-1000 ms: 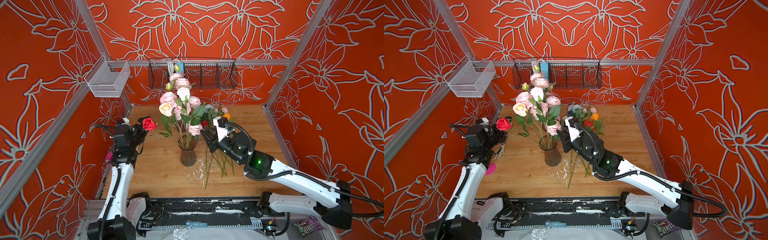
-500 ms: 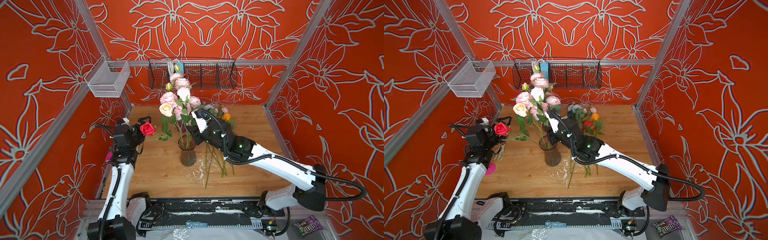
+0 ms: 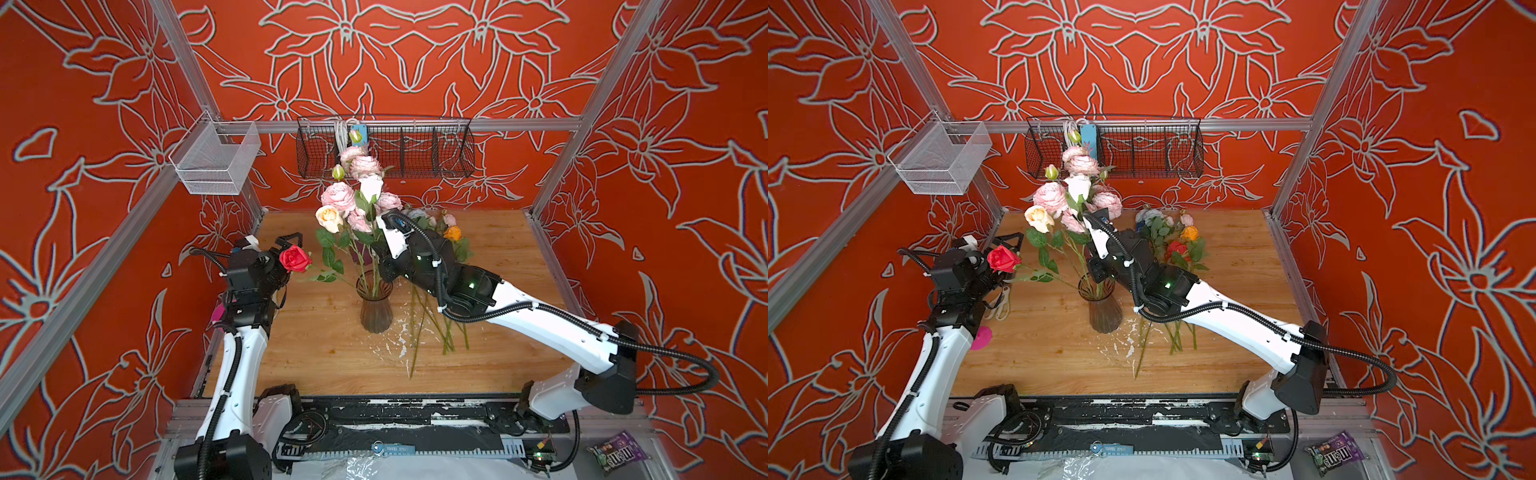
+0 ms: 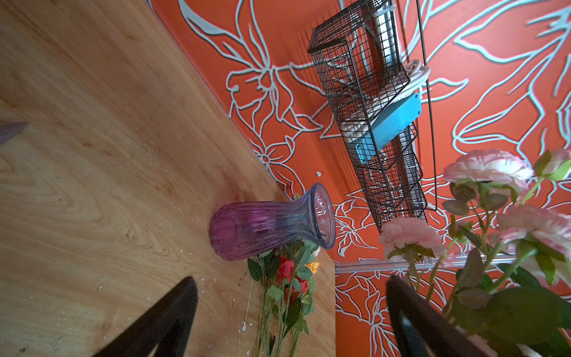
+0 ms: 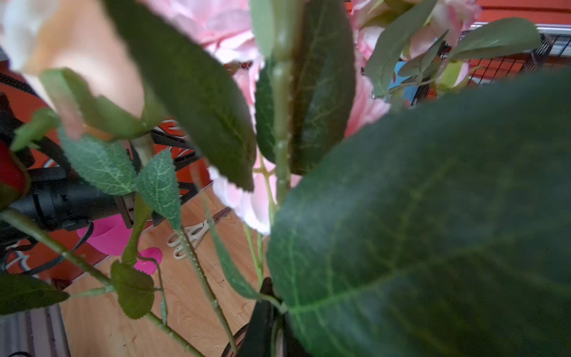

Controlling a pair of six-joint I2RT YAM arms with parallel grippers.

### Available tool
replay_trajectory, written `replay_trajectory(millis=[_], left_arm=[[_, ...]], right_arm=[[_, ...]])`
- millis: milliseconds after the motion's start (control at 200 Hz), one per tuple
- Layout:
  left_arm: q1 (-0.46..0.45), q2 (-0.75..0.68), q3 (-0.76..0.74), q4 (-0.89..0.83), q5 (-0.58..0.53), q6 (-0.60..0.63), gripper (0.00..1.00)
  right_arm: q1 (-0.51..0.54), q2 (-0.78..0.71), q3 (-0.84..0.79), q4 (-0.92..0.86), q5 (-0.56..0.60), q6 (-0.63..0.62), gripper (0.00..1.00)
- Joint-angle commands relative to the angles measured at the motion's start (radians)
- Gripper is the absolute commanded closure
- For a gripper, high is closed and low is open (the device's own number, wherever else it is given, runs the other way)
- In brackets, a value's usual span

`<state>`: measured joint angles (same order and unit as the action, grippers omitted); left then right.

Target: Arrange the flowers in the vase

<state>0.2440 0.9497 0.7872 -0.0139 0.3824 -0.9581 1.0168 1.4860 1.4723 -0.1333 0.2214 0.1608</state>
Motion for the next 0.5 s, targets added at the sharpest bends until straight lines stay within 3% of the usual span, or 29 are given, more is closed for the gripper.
replay_trajectory(millis=[0, 495], left_arm=[[0.008, -0.014, 0.009, 0.006, 0.000, 0.006, 0.05], [0.009, -0.011, 0.007, 0.010, 0.005, 0.007, 0.05]], right_arm=[[0.005, -0.053, -0.060, 0.036, -0.035, 0.050, 0.98], [0.011, -0.054, -0.106, -0.015, -0.105, 0.102, 0.94]])
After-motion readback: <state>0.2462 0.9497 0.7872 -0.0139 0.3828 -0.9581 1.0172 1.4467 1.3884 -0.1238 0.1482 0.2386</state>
